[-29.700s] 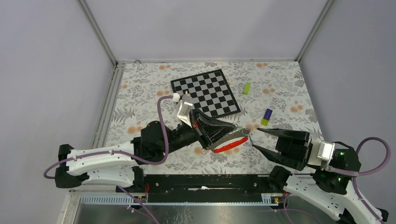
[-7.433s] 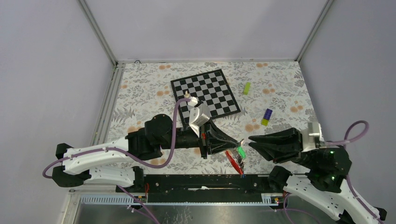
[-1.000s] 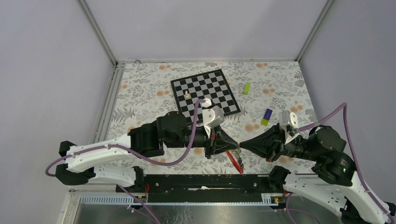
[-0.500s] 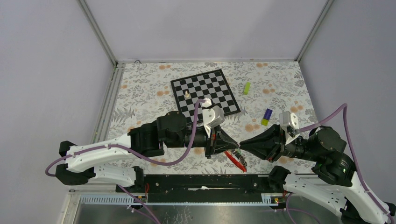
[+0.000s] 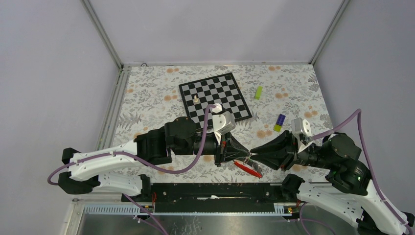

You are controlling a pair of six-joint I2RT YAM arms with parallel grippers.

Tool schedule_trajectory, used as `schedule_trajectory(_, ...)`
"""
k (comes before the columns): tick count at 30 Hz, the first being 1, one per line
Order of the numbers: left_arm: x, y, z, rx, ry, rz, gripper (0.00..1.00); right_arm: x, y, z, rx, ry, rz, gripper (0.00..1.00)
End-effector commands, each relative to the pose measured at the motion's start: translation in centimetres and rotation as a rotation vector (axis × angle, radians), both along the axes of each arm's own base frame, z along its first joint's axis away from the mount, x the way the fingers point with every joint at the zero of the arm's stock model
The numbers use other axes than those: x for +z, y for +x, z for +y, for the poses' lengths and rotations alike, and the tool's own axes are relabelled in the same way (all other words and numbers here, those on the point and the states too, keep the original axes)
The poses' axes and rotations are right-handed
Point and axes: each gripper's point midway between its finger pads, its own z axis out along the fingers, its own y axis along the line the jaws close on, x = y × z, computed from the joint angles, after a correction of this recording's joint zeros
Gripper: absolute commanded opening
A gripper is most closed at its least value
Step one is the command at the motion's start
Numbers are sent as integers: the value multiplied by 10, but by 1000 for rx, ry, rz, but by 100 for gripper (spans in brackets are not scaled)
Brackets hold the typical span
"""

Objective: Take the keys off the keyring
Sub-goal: Remove the key from the keyring.

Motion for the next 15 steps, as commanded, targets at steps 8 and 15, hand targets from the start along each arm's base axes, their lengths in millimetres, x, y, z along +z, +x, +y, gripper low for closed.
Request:
schedule_trajectory(8, 40, 2, 4, 9, -117, -30, 0, -1, -1, 8, 37, 4, -3, 27)
schedule_trajectory(15, 40, 2, 4, 11, -118, -32, 0, 0, -1, 7, 35, 6, -4, 6)
